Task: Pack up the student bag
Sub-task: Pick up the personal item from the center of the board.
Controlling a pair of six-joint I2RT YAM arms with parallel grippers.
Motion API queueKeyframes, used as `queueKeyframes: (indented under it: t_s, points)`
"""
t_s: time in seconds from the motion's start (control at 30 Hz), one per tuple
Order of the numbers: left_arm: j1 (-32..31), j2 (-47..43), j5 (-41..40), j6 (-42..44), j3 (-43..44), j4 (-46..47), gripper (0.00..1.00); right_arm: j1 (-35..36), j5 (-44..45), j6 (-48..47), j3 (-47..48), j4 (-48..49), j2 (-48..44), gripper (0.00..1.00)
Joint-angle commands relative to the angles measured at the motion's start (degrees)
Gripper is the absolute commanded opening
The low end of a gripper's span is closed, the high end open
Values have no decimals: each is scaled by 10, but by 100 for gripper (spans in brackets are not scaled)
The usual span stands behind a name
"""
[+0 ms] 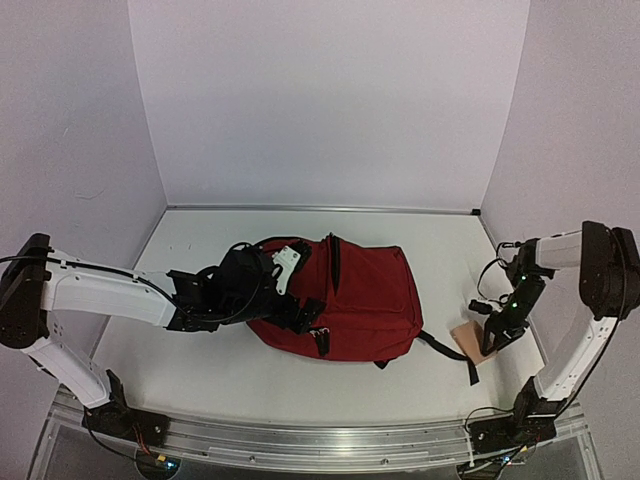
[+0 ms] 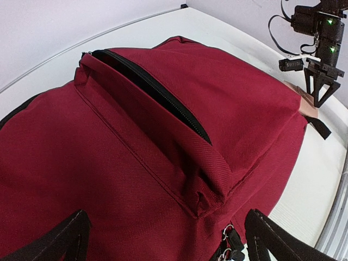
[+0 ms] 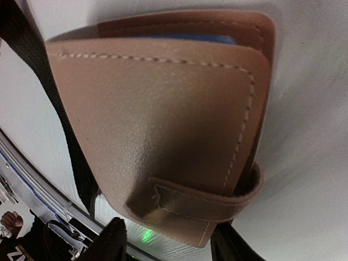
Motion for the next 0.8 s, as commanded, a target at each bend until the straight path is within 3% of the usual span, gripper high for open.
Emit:
queueKeyframes:
  t_s: [0.0, 0.13, 0.2, 0.43, 0.6, 0.77]
  points:
    - [0, -11, -25, 7, 17, 2, 100, -4, -26, -16, 11, -10, 3, 39]
    - [-1, -13, -36, 7, 14, 6, 100, -6, -16, -10, 17, -12, -12, 7]
    - [-1, -10, -41, 8, 16, 5, 100, -9, -11, -6, 23, -17, -24, 0]
    - [0, -2, -17, 1, 50, -24, 100, -9, -31, -29, 94, -94, -103, 0]
    - [4, 4, 6, -9, 94, -54, 100, -9, -78, -55, 198, -174, -142, 0]
    - [44, -2, 118, -28, 119, -55, 100, 5, -141, -71, 310, -247, -157, 0]
